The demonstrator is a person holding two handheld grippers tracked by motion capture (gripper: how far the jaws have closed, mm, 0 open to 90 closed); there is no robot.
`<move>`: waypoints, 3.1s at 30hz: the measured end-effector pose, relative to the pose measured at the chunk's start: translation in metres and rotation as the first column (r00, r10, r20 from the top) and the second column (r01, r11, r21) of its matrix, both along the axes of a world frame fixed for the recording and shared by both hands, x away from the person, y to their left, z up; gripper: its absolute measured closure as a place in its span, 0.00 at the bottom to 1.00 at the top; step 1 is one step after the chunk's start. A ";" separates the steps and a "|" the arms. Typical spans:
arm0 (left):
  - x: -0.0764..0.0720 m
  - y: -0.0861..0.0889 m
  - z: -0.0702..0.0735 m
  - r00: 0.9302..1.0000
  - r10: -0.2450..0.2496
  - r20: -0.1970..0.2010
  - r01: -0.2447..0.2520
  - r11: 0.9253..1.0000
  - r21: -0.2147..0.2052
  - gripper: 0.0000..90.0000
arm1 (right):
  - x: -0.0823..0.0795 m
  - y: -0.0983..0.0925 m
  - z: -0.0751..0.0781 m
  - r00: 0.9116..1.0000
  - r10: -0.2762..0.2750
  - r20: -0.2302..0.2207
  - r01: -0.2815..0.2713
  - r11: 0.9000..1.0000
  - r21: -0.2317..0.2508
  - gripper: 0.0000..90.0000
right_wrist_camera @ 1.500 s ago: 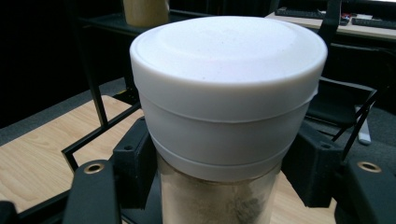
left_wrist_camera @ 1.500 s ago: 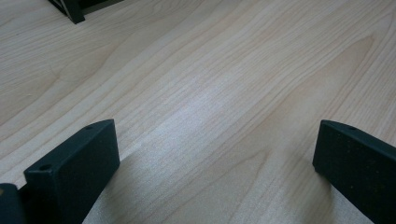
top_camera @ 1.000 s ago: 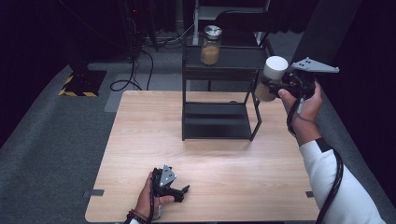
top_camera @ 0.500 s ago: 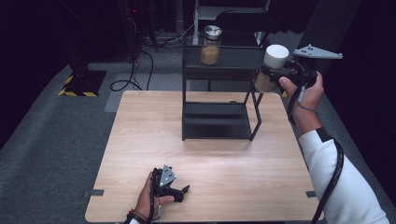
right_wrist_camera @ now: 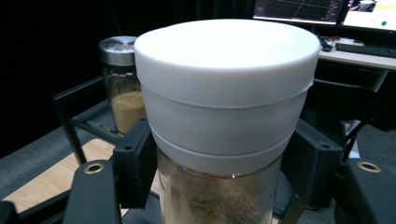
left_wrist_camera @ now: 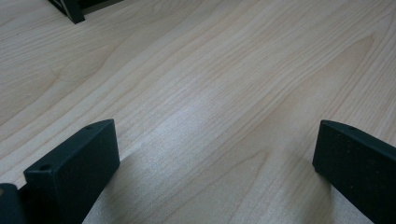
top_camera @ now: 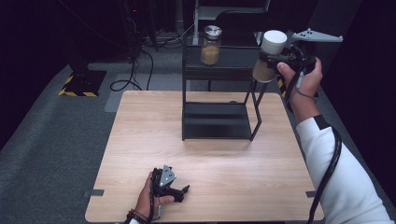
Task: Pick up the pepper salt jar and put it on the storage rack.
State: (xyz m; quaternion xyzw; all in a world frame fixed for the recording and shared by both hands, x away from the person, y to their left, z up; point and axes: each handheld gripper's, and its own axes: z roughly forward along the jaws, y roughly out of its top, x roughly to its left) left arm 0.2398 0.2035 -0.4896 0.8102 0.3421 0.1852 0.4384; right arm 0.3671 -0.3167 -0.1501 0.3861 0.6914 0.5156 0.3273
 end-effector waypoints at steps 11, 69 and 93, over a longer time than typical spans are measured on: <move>0.000 0.000 0.000 1.000 -0.001 0.000 0.001 1.000 -0.002 0.01 | 0.022 0.017 0.008 0.999 -0.050 0.004 0.050 0.999 0.003 0.38; 0.000 0.000 0.000 1.000 0.003 0.001 -0.003 1.000 0.000 0.00 | 0.076 0.026 -0.008 0.995 -0.094 0.035 0.095 0.996 -0.001 0.09; -0.001 -0.001 0.000 1.000 0.009 0.001 -0.009 1.000 0.000 0.00 | -0.028 -0.028 -0.030 0.987 -0.046 0.157 0.046 0.999 0.001 0.02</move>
